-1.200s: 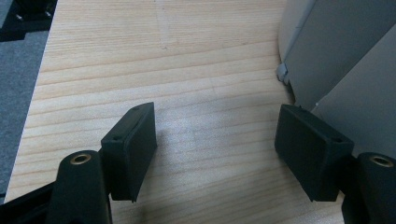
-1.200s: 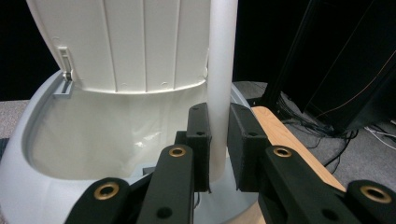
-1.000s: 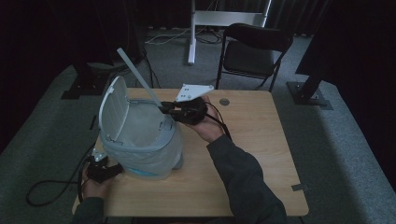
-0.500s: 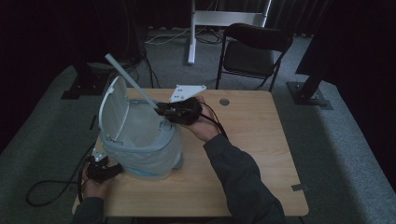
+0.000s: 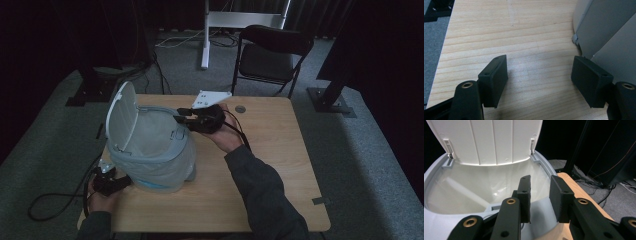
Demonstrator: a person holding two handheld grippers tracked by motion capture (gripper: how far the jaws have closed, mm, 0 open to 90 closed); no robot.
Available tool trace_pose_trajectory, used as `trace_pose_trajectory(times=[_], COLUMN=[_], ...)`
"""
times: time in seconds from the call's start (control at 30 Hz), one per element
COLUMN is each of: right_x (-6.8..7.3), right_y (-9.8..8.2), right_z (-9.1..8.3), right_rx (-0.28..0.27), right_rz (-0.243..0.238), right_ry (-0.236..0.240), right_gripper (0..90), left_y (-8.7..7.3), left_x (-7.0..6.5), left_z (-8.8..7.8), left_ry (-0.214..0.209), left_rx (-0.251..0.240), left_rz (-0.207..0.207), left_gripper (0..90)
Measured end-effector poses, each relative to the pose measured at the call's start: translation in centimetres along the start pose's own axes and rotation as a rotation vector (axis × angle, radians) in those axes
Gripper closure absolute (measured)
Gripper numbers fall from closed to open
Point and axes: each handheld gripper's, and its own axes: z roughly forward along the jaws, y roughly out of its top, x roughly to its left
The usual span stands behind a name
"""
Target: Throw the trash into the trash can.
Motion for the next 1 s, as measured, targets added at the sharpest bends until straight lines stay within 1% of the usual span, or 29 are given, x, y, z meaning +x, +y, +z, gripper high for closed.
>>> trace_pose_trajectory(times=[0.17, 0.4, 0.57, 0.83, 1.0], right_x=[-0.4, -0.6, -0.8, -0.4, 0.0], right_y=[-0.4, -1.0, -1.2, -0.8, 0.3], right_z=[-0.4, -0.8, -1.0, -1.2, -1.0], right_rx=[-0.003, -0.005, 0.005, -0.005, -0.015], right_rz=[0.011, 0.022, 0.027, 0.025, 0.016], right_ry=[-0.012, -0.017, -0.026, -0.02, -0.011], right_gripper=[70.4, 70.1, 70.2, 69.6, 69.6], left_y=[0.0, 0.0, 0.0, 0.0, 0.0], left_x=[0.0, 0.0, 0.0, 0.0, 0.0], left_z=[0.0, 0.0, 0.0, 0.0, 0.0], left_ry=[0.0, 0.0, 0.0, -0.003, -0.002], left_rx=[0.0, 0.0, 0.0, 0.001, 0.001], left_rz=[0.0, 0.001, 0.0, 0.001, 0.002], left_gripper=[30.0, 29.9, 29.9, 29.9, 29.9])
